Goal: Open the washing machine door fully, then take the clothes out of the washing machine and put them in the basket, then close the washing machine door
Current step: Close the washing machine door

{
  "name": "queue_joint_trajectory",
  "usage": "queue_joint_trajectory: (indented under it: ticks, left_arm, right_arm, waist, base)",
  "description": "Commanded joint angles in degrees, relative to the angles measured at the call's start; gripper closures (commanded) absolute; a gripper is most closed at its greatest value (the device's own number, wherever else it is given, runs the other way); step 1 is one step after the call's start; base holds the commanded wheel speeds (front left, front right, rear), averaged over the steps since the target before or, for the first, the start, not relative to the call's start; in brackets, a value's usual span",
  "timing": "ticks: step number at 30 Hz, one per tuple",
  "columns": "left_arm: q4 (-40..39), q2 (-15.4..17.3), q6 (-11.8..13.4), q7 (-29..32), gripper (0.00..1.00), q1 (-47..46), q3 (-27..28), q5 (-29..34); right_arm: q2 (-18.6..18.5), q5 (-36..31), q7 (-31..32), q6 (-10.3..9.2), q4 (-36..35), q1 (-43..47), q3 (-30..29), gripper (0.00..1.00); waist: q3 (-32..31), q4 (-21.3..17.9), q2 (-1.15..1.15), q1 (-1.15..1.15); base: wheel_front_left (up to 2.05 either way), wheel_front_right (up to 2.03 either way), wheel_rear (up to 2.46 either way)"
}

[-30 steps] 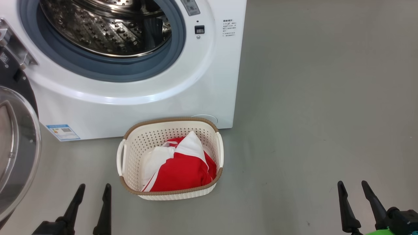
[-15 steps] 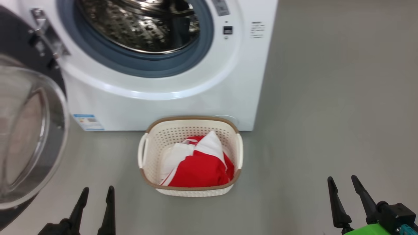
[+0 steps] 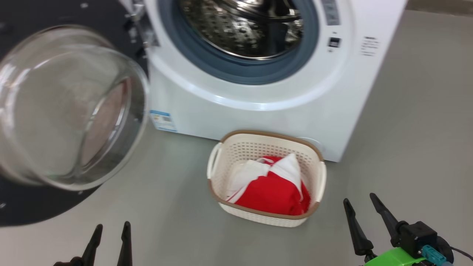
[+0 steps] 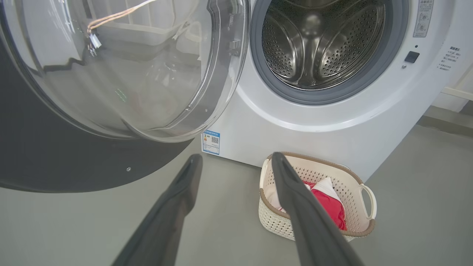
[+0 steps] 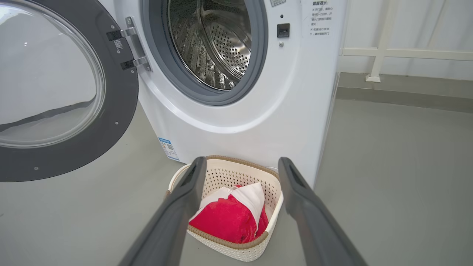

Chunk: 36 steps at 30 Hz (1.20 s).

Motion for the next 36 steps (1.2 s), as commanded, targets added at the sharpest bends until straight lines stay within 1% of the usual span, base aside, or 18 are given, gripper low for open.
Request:
queue_joint_trajectory:
  ticks: [1, 9, 21, 27, 30, 31, 32, 33, 36]
  left_arm:
    - [-1.0, 0.4, -0.3, -0.5, 0.00, -0.1, 2.0, -0.4]
    - [-0.5, 0.4, 0.8, -0.5, 0.00, -0.3, 0.6, -3.0]
    - [-2.8, 0.4, 3.7, -0.5, 0.00, 1.3, 1.1, -7.2]
    - [-3.8, 0.4, 4.2, -0.5, 0.00, 1.5, 1.0, -7.9]
    - [-4.5, 0.4, 3.8, -0.5, 0.00, 1.1, 1.1, -8.4]
    - [-5.0, 0.4, 3.4, -0.5, 0.34, 0.8, 1.2, -8.6]
    - [-5.6, 0.4, 3.1, -0.5, 0.80, 0.5, 1.4, -8.3]
    - [-6.4, 0.4, 2.8, -0.5, 1.00, 0.2, 1.7, -8.0]
    - [-8.5, 0.4, 2.2, -0.5, 1.00, -0.7, 2.7, -8.4]
  right_arm:
    - [-0.7, -0.5, -0.4, 0.36, -1.0, -2.1, 1.7, 0.00]
    - [-0.9, -1.2, -0.4, 0.36, 0.4, -2.9, 3.7, 0.00]
    - [-1.8, -0.2, -0.4, 0.36, 3.4, -7.6, 9.5, 0.00]
    - [-2.2, 0.4, -0.4, 0.36, 4.0, -8.4, 10.3, 0.00]
    - [-2.3, 0.5, -0.4, 0.36, 4.0, -8.2, 9.8, 0.00]
    - [-2.3, 0.5, -0.4, 0.36, 3.9, -8.1, 9.5, 0.00]
    - [-2.3, 0.6, -0.4, 0.36, 3.8, -7.9, 9.2, 0.00]
    - [-2.2, 0.5, -0.4, 0.36, 3.7, -7.7, 8.9, 0.00]
    - [-2.1, 0.5, -0.4, 0.36, 3.4, -7.2, 8.3, 0.00]
  waist:
    - [-0.8, 4.6, 0.00, 0.00]
    - [-1.2, 10.7, 0.00, 0.00]
    - [-0.3, 11.5, 0.00, 0.00]
    - [-0.2, 11.5, 0.00, 0.00]
    - [-0.2, 11.4, 0.00, 0.00]
    - [-0.2, 11.4, 0.00, 0.00]
    - [-0.2, 11.4, 0.00, 0.00]
    - [-0.2, 11.4, 0.00, 0.00]
    - [-0.2, 11.3, 0.00, 0.00]
  base:
    - [0.00, 0.00, 0.00]
    - [0.00, 0.00, 0.00]
    - [0.00, 0.00, 0.00]
    - [0.00, 0.00, 0.00]
    - [0.00, 0.00, 0.00]
    - [0.00, 0.00, 0.00]
    - [0.00, 0.00, 0.00]
    - [0.00, 0.00, 0.00]
    - [0.00, 0.00, 0.00]
